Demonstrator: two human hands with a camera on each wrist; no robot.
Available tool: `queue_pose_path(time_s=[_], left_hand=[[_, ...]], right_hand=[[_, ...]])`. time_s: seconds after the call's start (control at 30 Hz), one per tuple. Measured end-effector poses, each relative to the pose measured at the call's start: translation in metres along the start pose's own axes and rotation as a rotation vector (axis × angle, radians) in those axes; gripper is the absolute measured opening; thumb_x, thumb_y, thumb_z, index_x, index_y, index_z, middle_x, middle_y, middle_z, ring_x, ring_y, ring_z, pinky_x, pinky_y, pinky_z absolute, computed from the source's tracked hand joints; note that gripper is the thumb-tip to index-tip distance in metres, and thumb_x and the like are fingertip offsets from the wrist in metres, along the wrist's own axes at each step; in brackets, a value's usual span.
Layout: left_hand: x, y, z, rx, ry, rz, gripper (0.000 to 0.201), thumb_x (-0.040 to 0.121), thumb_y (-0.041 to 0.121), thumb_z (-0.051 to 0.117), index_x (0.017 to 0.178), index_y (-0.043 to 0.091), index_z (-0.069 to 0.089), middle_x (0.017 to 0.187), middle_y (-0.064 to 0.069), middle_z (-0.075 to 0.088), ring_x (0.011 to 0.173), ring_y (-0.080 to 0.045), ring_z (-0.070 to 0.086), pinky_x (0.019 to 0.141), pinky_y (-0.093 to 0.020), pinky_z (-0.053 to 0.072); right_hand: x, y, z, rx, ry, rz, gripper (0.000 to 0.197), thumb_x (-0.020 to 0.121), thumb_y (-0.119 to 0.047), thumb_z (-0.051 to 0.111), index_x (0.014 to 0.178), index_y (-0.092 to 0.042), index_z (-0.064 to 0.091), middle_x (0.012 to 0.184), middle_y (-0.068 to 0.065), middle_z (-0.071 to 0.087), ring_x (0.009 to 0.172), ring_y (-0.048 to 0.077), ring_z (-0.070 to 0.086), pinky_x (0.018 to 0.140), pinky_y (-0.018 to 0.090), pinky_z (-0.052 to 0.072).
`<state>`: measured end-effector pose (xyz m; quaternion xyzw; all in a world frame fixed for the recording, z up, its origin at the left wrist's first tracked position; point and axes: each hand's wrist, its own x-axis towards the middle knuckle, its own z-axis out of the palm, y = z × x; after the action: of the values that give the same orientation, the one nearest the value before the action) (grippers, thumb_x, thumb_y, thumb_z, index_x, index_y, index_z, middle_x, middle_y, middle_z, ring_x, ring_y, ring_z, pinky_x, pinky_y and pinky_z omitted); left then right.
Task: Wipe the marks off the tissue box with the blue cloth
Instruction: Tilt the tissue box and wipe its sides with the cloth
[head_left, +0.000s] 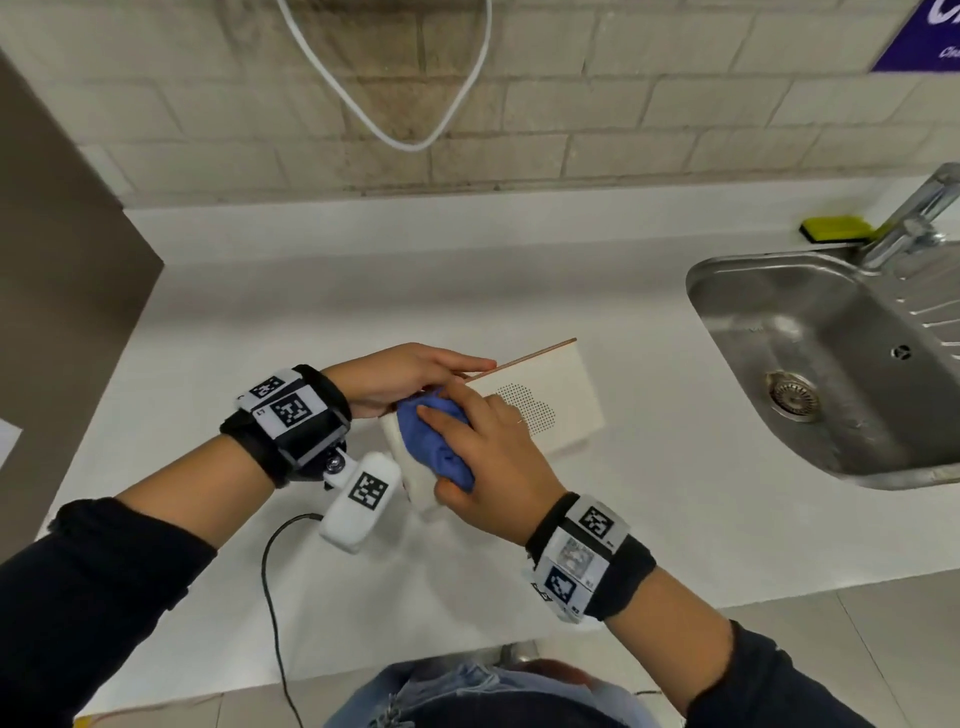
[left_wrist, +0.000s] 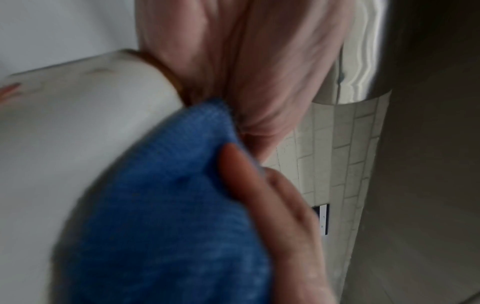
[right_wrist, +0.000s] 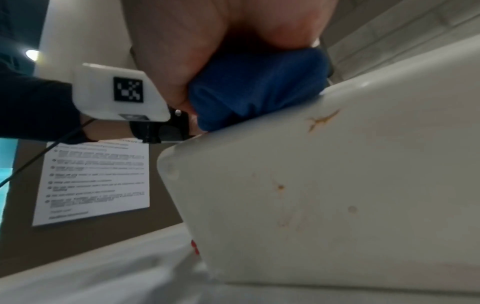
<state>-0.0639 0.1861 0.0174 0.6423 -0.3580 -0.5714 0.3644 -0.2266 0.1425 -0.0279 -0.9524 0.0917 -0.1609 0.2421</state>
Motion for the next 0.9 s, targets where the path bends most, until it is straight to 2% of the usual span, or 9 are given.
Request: queue_pose_path(time_s=[0.1,0.27,0.43,0.53,0.63,0.73,0.8,0.87,0.9], left_hand=[[-0.001,0.0,0.001,-0.01,0.001,0.003,0.038,0.091,0.003,0.044,0.123,0.021,0.055,0.123,-0.009,0.062,0.113,-0.019,0.059,0.089,-0.018,0.05],[-0.002,-0.001,0.003,0.044,0.013,0.033,0.04,0.093,0.002,0.04,0.123,0.024,0.054,0.121,0.0,0.061,0.104,-0.007,0.061,0.086,-0.014,0.049],[-0.002,-0.004,0.004,0.102,0.035,0.038,0.038,0.094,0.008,0.043,0.119,0.032,0.056,0.118,0.005,0.063,0.107,-0.013,0.059,0.09,-0.02,0.048],[-0.004,-0.007,0.009,0.136,0.032,0.06,0.037,0.093,0.011,0.045,0.115,0.037,0.057,0.119,0.01,0.062,0.109,-0.011,0.059,0.091,-0.019,0.048],[-0.006,-0.007,0.015,0.234,0.057,0.108,0.037,0.094,0.011,0.044,0.122,0.034,0.053,0.119,0.012,0.06,0.103,-0.005,0.058,0.085,-0.01,0.044],[-0.006,-0.007,0.016,0.325,0.104,0.148,0.038,0.095,0.013,0.044,0.126,0.033,0.049,0.125,0.01,0.056,0.104,-0.001,0.054,0.085,-0.006,0.04],[-0.007,-0.009,0.015,0.375,0.1,0.16,0.038,0.095,0.016,0.045,0.126,0.038,0.045,0.127,0.01,0.055,0.106,-0.002,0.053,0.087,-0.008,0.038],[-0.01,-0.01,0.016,0.509,0.098,0.183,0.043,0.094,0.022,0.049,0.13,0.04,0.037,0.125,0.008,0.055,0.108,-0.008,0.053,0.088,-0.009,0.036],[-0.012,-0.01,0.017,0.578,0.1,0.202,0.046,0.092,0.026,0.051,0.132,0.042,0.034,0.124,0.005,0.056,0.109,-0.013,0.053,0.089,-0.012,0.037]], right_hand=[[0.001,0.0,0.005,-0.023,-0.032,-0.016,0.059,0.069,-0.026,0.056,0.126,-0.012,0.049,0.131,0.016,0.048,0.092,0.03,0.05,0.082,0.039,0.044],[0.001,0.003,0.003,0.038,-0.052,-0.068,0.056,0.068,-0.014,0.064,0.123,-0.008,0.053,0.12,0.018,0.053,0.095,0.034,0.054,0.081,0.044,0.049],[-0.017,0.011,-0.001,0.106,-0.09,-0.199,0.04,0.069,-0.007,0.058,0.109,-0.009,0.063,0.099,0.014,0.06,0.082,0.029,0.058,0.07,0.032,0.049],[-0.028,0.017,-0.01,0.097,-0.199,-0.217,0.025,0.073,-0.01,0.048,0.089,-0.01,0.067,0.087,0.01,0.061,0.072,0.025,0.055,0.062,0.034,0.048],[-0.044,0.027,-0.021,0.001,-0.391,-0.211,0.035,0.073,-0.019,0.034,0.073,-0.012,0.068,0.077,0.006,0.062,0.065,0.025,0.053,0.059,0.038,0.047],[-0.069,0.039,-0.037,0.033,-0.494,-0.025,0.038,0.066,-0.028,0.033,0.073,-0.016,0.068,0.08,0.004,0.067,0.073,0.025,0.059,0.066,0.04,0.052],[-0.072,0.044,-0.058,0.311,-0.279,0.202,0.036,0.065,-0.026,0.041,0.083,-0.011,0.067,0.086,0.005,0.07,0.08,0.016,0.065,0.075,0.037,0.055],[-0.068,0.049,-0.078,0.653,0.082,0.428,0.031,0.068,-0.016,0.047,0.089,-0.003,0.063,0.084,0.005,0.066,0.071,-0.002,0.065,0.076,0.025,0.052],[-0.065,0.054,-0.087,0.806,0.248,0.514,0.028,0.069,-0.012,0.048,0.091,-0.005,0.064,0.081,0.001,0.066,0.065,-0.005,0.063,0.075,0.026,0.05]])
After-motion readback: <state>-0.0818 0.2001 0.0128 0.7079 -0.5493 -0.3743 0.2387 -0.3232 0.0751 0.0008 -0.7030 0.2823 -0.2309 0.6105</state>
